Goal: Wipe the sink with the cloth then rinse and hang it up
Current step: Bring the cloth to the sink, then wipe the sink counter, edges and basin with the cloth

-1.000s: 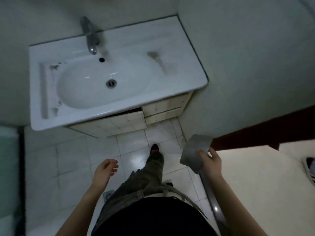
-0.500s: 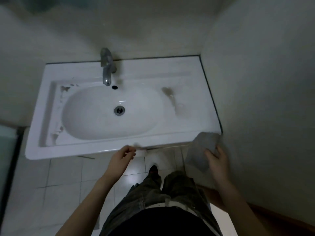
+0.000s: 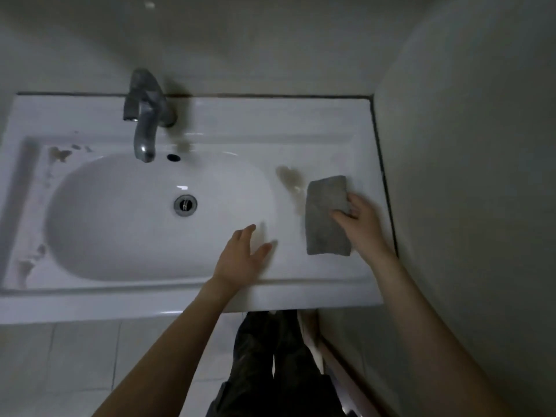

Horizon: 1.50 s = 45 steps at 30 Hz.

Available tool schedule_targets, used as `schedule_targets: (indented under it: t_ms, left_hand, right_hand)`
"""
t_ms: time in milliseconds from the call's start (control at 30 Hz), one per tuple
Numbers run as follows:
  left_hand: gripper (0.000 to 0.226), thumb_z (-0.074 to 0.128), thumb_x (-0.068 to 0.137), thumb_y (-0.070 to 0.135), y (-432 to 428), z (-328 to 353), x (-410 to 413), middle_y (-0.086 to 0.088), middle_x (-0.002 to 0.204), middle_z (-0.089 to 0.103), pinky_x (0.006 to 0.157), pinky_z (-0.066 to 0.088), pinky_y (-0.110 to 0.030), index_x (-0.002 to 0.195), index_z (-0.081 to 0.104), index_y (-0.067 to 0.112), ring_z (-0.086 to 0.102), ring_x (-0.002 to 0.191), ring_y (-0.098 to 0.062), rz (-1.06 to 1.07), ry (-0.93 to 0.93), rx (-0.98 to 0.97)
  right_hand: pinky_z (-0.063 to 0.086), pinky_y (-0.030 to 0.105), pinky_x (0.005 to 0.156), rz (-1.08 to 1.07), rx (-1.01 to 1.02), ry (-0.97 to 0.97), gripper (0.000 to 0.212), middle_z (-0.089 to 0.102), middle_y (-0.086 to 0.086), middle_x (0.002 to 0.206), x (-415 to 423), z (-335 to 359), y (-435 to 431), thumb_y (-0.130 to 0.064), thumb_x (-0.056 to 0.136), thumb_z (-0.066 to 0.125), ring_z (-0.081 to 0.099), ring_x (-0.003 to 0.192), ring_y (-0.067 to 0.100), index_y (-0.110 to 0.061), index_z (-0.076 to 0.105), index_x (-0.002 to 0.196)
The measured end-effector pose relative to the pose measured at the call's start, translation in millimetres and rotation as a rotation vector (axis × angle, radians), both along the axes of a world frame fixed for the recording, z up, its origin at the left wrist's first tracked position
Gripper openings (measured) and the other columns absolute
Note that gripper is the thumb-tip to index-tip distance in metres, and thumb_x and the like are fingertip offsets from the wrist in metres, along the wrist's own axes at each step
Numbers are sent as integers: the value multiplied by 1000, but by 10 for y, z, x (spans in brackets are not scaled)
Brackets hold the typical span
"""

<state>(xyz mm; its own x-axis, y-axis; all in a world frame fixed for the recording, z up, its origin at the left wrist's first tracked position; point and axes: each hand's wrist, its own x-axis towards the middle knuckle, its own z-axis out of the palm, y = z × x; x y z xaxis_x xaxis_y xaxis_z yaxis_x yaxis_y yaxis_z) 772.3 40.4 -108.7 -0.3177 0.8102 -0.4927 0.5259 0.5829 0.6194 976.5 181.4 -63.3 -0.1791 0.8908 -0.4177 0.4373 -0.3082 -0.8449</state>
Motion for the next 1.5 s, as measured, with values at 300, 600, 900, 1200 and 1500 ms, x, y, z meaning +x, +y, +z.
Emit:
schedule_targets:
  t_ms: [300,600,900,1200,1500]
  left_hand:
    - [60,53,90,47,-9,-210,84,-14,138,50,104,38,-37,137,49,10,49,125,-32,-66,49,-28]
    - [67,37,88,56,-35,-295,93,-6,135,51,100,41,-36,138,48,13,49,120,-25,-101,133,26]
    - [68,40,88,57,-37,-255,76,-3,137,51,101,40,-32,141,46,15,48,123,-21,-97,112,-3]
    - [68,42,86,57,-27,-297,80,-2,136,51,101,40,-32,140,47,15,48,123,-21,-59,105,41]
    - [63,48,89,52,-33,-291,77,-3,137,52,101,37,-29,139,48,14,48,124,-22,-71,119,32]
  right_hand:
    - [21,40,118,356,542,-720,69,22,11,158,-7,-437,-66,-46,94,43,17,146,27,-11,22,150]
    - [11,40,121,480,592,-805,68,13,10,160,-407,-833,343,-47,97,31,7,148,27,-11,14,152]
    - [23,42,117,896,731,-698,57,25,7,157,-420,-769,27,-38,100,29,12,148,24,-10,25,150]
    - [21,38,119,686,701,-729,58,27,7,156,-690,-817,699,-36,97,25,19,146,26,-10,27,149]
    - [19,37,120,1078,917,-545,49,40,4,151,-993,-751,687,-25,97,38,25,144,21,-12,38,145]
